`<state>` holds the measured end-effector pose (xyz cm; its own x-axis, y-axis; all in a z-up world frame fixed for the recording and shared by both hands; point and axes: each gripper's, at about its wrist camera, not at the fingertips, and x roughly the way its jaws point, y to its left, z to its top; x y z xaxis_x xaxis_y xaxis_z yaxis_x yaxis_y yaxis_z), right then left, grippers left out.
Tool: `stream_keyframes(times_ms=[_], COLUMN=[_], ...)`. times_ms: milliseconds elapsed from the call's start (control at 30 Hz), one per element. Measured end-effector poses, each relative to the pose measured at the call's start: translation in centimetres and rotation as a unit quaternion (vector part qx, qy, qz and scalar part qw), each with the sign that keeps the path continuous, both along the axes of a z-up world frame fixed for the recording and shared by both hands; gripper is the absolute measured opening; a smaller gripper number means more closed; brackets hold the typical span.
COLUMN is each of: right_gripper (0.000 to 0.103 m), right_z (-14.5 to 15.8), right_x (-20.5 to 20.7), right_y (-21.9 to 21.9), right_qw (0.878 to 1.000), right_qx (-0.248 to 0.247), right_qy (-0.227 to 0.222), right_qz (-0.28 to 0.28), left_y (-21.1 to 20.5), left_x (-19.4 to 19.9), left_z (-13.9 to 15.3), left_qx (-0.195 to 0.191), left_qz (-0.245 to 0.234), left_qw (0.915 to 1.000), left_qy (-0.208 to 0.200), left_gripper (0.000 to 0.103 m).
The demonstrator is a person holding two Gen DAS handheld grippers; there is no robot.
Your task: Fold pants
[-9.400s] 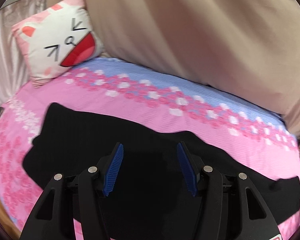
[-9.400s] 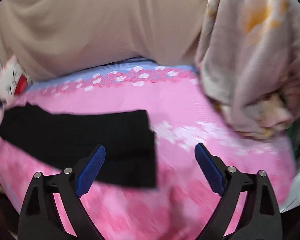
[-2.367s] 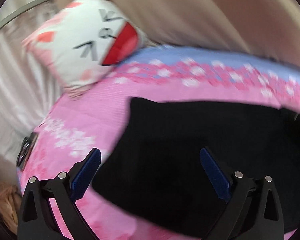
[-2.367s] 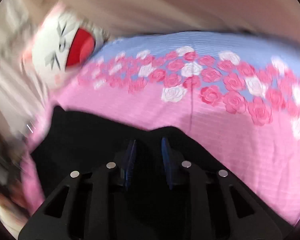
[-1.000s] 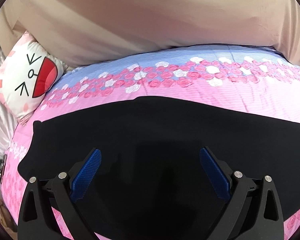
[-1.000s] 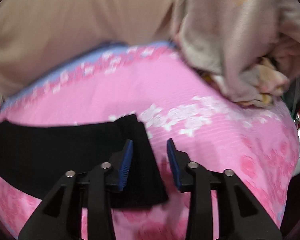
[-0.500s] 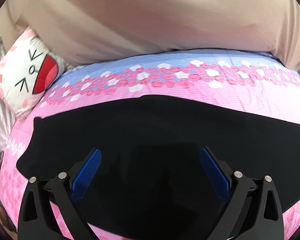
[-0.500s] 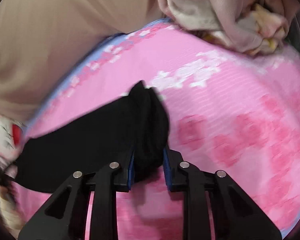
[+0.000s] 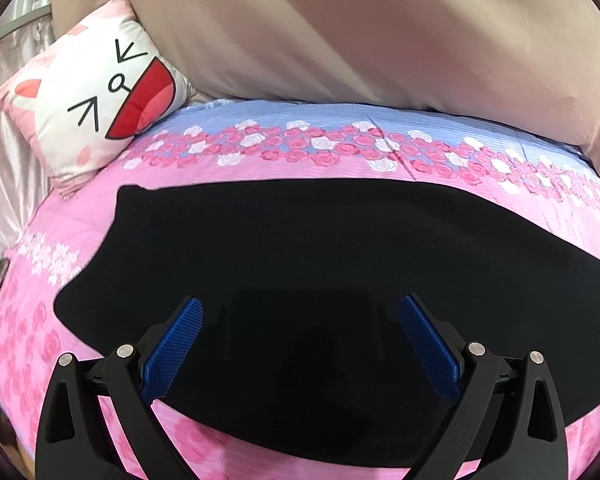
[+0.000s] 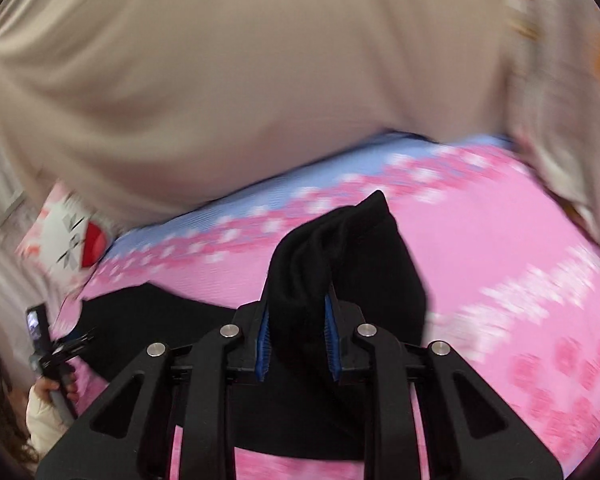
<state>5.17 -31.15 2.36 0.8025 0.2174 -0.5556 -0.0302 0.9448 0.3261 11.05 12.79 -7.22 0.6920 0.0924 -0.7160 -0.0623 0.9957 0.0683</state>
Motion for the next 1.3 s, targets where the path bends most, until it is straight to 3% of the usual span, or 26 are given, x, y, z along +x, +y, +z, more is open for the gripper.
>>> stream_keyframes(times_ms=[267,533,733,967,1067,1133,1200,1267,1300], right_gripper=[0.021,0.021,0.021,0.022,0.031,0.059,0.06,0.075,0.091], right_z=[0.9,-2.4,-7.3,-12.1,-12.6,-11.9,-9.6,-6.4,-5.4], right_x=[5.8,9.5,10.9,10.8,9.7,9.1,7.5,5.7,5.3], right_y=[15.4,28.1,34.2,36.4,37.4,38.2,39.3,41.6,42.8], right_qw=[0.99,0.971,0.956,0.947,0.941,0.936,0.932,0.924,0.918], right_qx=[-0.038,-0.047,-0.072,-0.1,-0.131,-0.14,-0.158,-0.174,-0.18], right_qy=[-0.001,0.029,0.076,0.112,0.092,0.089,0.059,0.01,-0.005], right_qz=[0.135,0.235,0.275,0.284,0.298,0.311,0.319,0.341,0.352], left_y=[3.2,8.1,11.6,13.5,14.1,14.7,15.9,18.0,19.0], left_x=[0.6,0.2,-0.1,-0.3,-0.3,-0.6,-1.2,-2.4,-3.0], left_z=[0.8,1.0,0.5,0.1,0.0,0.1,0.3,0.9,1.1], left_qx=[0.006,0.003,-0.006,-0.012,-0.021,-0.023,-0.02,-0.024,-0.022], left_qz=[-0.002,0.031,0.057,0.065,0.067,0.069,0.078,0.093,0.104], left_qw=[0.9998,0.9991,0.9981,0.9976,0.9974,0.9972,0.9966,0.9951,0.994], left_qy=[-0.018,-0.028,-0.021,-0.019,-0.017,-0.017,-0.021,-0.023,-0.026], left_gripper=[0.097,0.097,0.097,0.097,0.097,0.097,0.097,0.097,0.097])
